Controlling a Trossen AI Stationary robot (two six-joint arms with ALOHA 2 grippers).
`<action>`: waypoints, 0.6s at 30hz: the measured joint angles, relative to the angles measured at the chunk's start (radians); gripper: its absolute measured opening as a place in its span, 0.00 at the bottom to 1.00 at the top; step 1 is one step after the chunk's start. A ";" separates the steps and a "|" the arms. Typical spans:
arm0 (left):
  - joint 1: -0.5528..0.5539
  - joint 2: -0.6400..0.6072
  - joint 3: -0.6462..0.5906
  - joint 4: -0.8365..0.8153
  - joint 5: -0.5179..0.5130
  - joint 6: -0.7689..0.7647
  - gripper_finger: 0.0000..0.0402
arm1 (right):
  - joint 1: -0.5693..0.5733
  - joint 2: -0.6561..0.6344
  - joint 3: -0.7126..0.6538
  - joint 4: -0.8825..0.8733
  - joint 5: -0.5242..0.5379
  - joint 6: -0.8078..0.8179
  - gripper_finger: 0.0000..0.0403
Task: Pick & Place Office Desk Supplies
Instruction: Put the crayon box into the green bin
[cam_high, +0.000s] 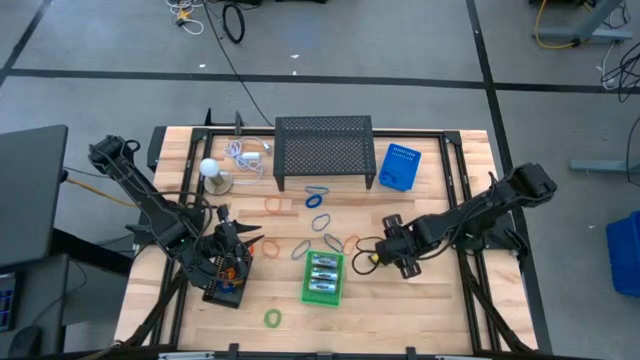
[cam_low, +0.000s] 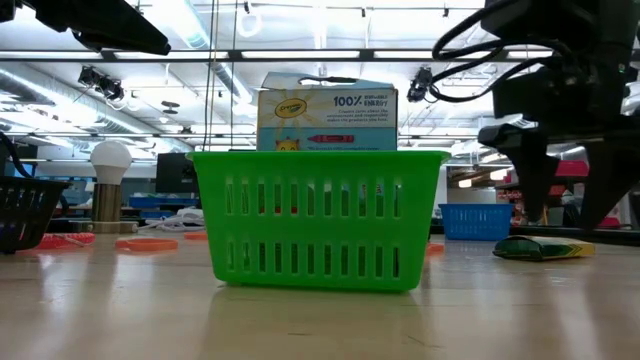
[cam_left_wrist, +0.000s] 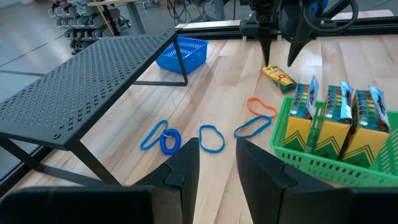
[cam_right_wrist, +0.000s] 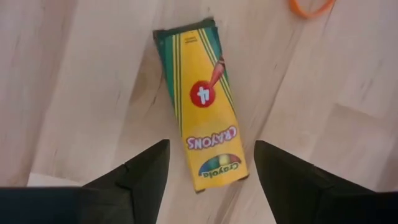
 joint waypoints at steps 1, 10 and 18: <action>0.000 0.000 0.000 0.000 0.000 -0.002 0.29 | 0.000 0.000 0.000 0.002 0.000 -0.002 0.60; 0.000 0.000 0.000 0.000 -0.005 -0.011 0.29 | -0.005 0.018 0.002 0.057 -0.013 -0.076 0.60; 0.000 0.000 0.000 -0.005 -0.006 -0.019 0.29 | -0.006 0.052 0.002 0.091 -0.014 -0.111 0.60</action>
